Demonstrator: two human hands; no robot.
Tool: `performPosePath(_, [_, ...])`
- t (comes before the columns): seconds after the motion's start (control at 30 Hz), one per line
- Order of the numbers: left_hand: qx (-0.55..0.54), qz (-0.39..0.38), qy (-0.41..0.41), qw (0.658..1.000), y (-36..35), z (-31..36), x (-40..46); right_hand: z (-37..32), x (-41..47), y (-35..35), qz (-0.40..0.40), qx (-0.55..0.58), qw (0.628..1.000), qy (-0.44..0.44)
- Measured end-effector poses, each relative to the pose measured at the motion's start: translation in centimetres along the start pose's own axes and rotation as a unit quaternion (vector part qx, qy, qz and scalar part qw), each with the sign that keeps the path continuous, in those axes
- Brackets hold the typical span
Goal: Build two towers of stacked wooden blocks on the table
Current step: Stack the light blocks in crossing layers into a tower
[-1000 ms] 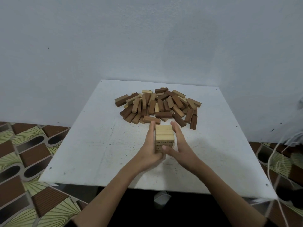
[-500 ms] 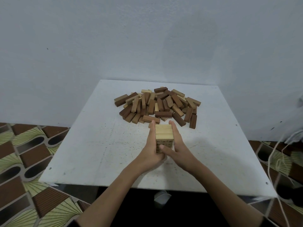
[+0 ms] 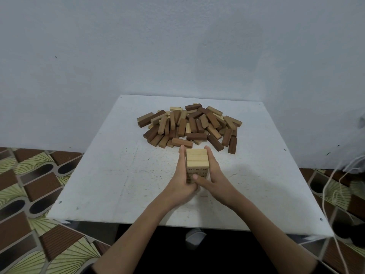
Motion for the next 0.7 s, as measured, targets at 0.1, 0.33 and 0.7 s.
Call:
performPosePath(0.1, [-0.003,0.002,0.003,1.0,0.05,0.13,-0.09,-0.17,-0.06,0.11,-0.007,0.006,1.0,0.008])
performPosePath(0.33, [-0.003,-0.008,0.015,1.0,-0.37,-0.09,-0.12,0.28,0.15,-0.26,-0.008,0.025,1.0,-0.002])
performPosePath(0.7, [-0.002,-0.003,0.014,1.0,-0.2,-0.67,0.13,0.7,0.37,-0.47,-0.01,0.054,0.998,-0.009])
Point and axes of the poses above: each hand's wrist, its own x-axis towards the middle knuckle, its own y-axis out of the back of the hand, z = x × y, the point moved 6 cm from there along x, towards the middle knuckle, and after that the axes turned 3 degrees about z, right-handed, at the moved point
